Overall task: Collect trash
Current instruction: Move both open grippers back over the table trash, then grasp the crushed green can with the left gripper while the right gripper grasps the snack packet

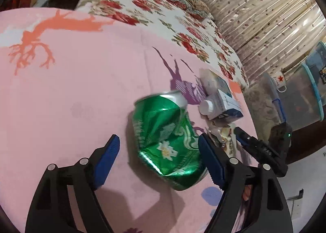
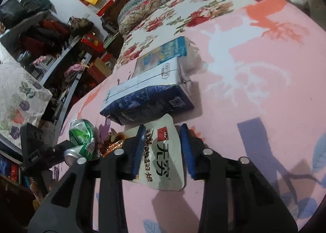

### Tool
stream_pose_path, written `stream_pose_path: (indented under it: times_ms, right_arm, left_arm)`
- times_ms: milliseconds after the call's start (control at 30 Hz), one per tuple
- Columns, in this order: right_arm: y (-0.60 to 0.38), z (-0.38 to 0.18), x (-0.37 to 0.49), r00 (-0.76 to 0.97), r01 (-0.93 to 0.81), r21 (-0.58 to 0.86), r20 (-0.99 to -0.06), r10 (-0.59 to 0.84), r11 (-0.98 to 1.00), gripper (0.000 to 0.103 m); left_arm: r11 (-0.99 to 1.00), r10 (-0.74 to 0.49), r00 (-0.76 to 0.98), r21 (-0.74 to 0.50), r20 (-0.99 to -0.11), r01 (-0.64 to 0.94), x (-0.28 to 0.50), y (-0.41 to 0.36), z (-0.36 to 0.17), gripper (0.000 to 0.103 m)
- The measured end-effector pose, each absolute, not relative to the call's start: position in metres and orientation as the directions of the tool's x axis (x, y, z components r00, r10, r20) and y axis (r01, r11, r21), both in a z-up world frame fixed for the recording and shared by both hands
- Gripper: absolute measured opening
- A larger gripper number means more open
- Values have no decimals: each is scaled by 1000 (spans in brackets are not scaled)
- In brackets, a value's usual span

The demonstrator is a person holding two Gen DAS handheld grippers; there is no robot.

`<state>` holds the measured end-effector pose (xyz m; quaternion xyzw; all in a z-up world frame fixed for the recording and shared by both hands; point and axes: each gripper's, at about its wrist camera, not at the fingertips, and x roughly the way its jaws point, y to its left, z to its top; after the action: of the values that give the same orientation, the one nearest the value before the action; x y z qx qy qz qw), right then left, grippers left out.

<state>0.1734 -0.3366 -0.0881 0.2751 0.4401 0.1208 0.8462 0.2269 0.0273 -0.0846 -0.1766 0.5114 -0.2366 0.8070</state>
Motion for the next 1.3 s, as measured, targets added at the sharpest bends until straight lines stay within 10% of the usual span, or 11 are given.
stream_pose_path:
  times_ms: [67,900,933,1033,1300]
  right_arm:
    - [-331,-89,171,569,12,584,-671,475,812,20]
    - [-361,-90,-73,646,97,716,-574,504,691,15]
    - [-368,-89,-73,663,109,721,-566,490,684,20]
    - [-383,-81,-68,710,122,709,-551,438,694,81]
    - [-371,-72,-20,681,52,627,-592,431,777,61]
  left_arm:
    - [821,-570,341,-535,-748,198,226,21,-88,27]
    - [718,-666,146,-576,-732,391,119,-58,-87,23]
    - [720,-664,146,-573,-734,392,120,-58,-87,24]
    - [730,-652,153,-562,-742,389,121,-60,-89,24]
    - [741,-644,156,-559,-749,374,124,-53,-96,28]
